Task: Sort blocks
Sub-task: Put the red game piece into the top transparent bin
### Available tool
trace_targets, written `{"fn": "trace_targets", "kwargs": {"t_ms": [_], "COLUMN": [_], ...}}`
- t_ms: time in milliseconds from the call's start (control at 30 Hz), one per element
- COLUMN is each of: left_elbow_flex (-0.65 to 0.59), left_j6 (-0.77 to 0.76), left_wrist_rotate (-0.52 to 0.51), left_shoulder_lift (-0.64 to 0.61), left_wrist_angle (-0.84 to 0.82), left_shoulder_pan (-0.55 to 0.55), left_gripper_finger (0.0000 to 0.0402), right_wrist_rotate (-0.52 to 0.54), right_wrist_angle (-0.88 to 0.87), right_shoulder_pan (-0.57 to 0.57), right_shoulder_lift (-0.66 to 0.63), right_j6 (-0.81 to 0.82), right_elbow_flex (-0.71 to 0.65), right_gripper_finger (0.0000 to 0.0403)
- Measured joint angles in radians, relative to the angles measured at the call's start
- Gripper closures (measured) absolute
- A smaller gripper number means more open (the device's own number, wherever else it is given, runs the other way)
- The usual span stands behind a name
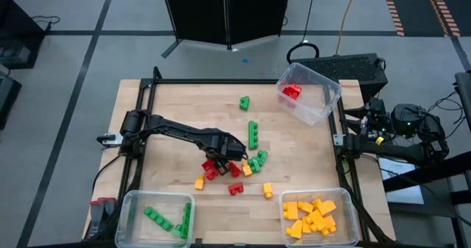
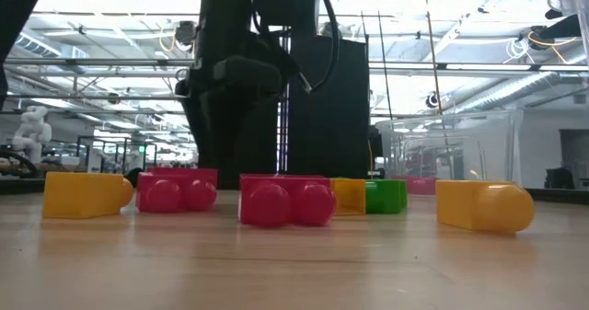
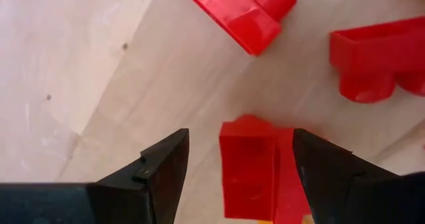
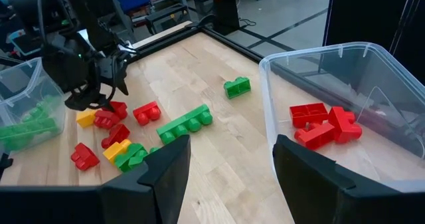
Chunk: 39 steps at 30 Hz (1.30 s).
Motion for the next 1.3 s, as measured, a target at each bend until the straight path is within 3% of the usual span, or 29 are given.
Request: {"fn": "trace_targets", "kwargs": {"t_ms": [733, 867, 1033, 1300], "left_elbow_flex": [-0.194, -0.203, -0.197, -0.132], "left_j6": [-0.041, -0.033, -0.021, -0.004], "left_wrist_rotate": [0.07, 0.08, 0.067, 0.063], "left_shoulder_lift": [-0.001, -0.002, -0.003, 0.002], "left_wrist_angle": [0.058, 0.088, 0.097, 0.049], "left_shoulder_pan": [-0.019, -0.02, -0.02, 0.008], "left_gripper_finger": [0.0166, 0.021, 0.0326, 0.0334], "right_wrist_rotate": [0.0, 0.0, 0.002, 0.002], "right_wrist_angle": [-0.002, -0.002, -0.013, -0.02], "right_shoulder_pan": [0.0, 0.0, 0.0, 0.0], "right_shoulder_lift": [0.0, 0.0, 0.0, 0.0], "right_j6": [-0.007, -0.007, -0.004, 0.015], "right_elbow_flex": [0.0, 0.0, 0.0, 0.0], "right_gripper_finger": [0.0195, 0.0195, 0.0195, 0.0195]}}
